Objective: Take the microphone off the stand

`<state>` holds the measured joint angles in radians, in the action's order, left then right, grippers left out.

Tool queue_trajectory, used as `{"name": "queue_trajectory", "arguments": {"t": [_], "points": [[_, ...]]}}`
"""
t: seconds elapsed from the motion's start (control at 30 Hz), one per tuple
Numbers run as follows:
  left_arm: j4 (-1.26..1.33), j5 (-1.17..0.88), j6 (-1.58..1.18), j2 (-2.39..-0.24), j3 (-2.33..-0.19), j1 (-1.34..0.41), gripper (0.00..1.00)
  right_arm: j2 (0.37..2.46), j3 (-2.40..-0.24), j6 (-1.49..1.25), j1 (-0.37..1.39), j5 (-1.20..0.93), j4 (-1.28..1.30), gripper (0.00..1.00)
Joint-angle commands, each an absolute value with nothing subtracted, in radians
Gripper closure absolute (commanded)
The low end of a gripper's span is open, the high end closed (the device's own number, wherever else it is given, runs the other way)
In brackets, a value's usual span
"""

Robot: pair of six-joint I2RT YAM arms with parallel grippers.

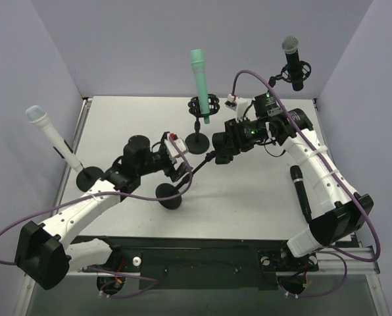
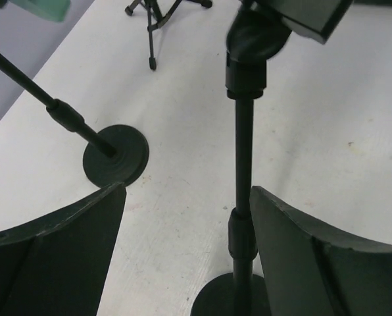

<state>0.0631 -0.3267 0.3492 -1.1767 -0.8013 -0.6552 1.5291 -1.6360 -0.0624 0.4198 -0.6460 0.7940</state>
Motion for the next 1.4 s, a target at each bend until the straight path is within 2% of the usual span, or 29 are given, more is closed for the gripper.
{"name": "queue_trajectory", "arguments": {"t": [0.0, 0.13, 0.2, 0.4, 0.53, 0.63, 0.73, 0.8, 0.9, 1.0, 1.2, 1.37], "points": [[-0.162, -0.761, 0.297, -1.186, -0.896, -0.505, 0.13, 1.404, -1.602, 0.260, 0.454, -0.646, 0.830, 1.00], [-0.303, -0.897, 0.406, -1.277, -0.981, -0.491, 0.15, 1.297, -1.494, 0.553, 0.544, -0.560, 0.836, 0.99], [-0.371, -0.962, 0.469, -1.333, -1.014, -0.489, 0.17, 1.266, -1.459, 0.615, 0.583, -0.523, 0.835, 0.99], [-0.704, -1.029, 0.787, -1.505, -1.140, -0.521, 0.27, 1.259, -1.457, 0.643, 0.615, -0.494, 0.835, 0.99], [-0.690, -1.049, 0.801, -1.526, -1.117, -0.532, 0.33, 1.261, -1.460, 0.644, 0.618, -0.482, 0.824, 0.99], [-0.548, -1.042, 0.729, -1.506, -1.053, -0.555, 0.34, 1.256, -1.448, 0.631, 0.617, -0.473, 0.805, 1.00], [-0.537, -1.036, 0.726, -1.506, -1.055, -0.571, 0.34, 1.253, -1.434, 0.608, 0.618, -0.462, 0.787, 1.00], [-0.622, -1.023, 0.784, -1.512, -1.097, -0.572, 0.33, 1.255, -1.434, 0.603, 0.618, -0.459, 0.787, 1.00], [-0.921, -1.011, 1.007, -1.526, -1.205, -0.543, 0.30, 1.252, -1.436, 0.600, 0.617, -0.459, 0.785, 1.00], [-1.017, -1.028, 1.054, -1.534, -1.227, -0.526, 0.28, 1.250, -1.439, 0.600, 0.618, -0.465, 0.785, 1.00], [-0.796, -1.031, 0.886, -1.525, -1.120, -0.571, 0.28, 1.253, -1.436, 0.600, 0.617, -0.456, 0.784, 1.00], [-0.274, -0.970, 0.524, -1.467, -0.977, -0.589, 0.41, 1.250, -1.434, 0.588, 0.618, -0.451, 0.781, 1.00]]}}
